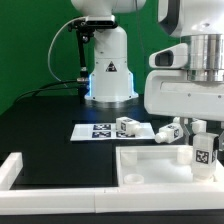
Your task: Assemble one leg
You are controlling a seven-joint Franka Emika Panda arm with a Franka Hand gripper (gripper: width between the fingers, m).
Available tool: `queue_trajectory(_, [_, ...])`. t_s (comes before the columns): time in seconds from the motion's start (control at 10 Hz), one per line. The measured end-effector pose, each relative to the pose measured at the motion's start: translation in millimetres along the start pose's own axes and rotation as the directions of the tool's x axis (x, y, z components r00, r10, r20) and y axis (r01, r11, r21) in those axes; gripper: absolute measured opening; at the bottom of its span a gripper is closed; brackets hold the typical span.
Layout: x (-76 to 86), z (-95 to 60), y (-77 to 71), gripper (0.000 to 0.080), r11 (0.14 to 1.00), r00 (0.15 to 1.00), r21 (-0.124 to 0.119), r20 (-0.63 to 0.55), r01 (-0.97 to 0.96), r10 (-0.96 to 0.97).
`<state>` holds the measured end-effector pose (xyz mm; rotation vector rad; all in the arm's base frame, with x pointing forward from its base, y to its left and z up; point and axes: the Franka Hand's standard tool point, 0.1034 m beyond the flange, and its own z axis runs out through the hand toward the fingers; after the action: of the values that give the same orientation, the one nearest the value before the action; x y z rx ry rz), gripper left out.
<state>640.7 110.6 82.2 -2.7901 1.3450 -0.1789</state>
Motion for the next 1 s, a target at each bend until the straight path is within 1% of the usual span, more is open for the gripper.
queue_trajectory(0.1, [1.0,0.8,0.4,0.0286,0.978,0.978,-0.005,0.023,-0.206,0.207])
queue_trajectory(0.2, [2.4,1.4,2.2,0.0286,0.925,0.924,-0.001,0.049,-0.381,0.380])
queue_trajectory(0.3, [0.8,1.9,2.7,0.0286,0.869,0.868,0.002,0.061,-0.494,0.494])
queue_trajectory(0.4, [-0.9,1.6,2.3,0.0286,0.841,0.840,0.004,0.058,-0.540,0.539])
queue_trajectory(0.5, [-0.4,1.7,2.5,0.0287,0.850,0.849,0.005,0.057,-0.527,0.526])
queue_trajectory(0.6, [-0.4,1.9,2.6,0.0448,0.869,0.867,0.006,0.057,-0.496,0.495])
queue_trajectory(0.7, [0.1,2.1,2.1,0.0573,0.926,0.926,0.012,0.050,-0.376,0.375])
queue_trajectory(0.8, [0.0,2.9,0.3,0.0573,0.987,0.986,0.025,0.049,-0.160,0.159])
queue_trajectory(0.9, [-1.5,4.3,0.4,0.0634,0.999,0.998,0.036,0.051,0.037,-0.039])
queue_trajectory(1.0, [-3.0,4.6,0.6,0.0645,0.990,0.989,0.040,0.050,0.134,-0.136])
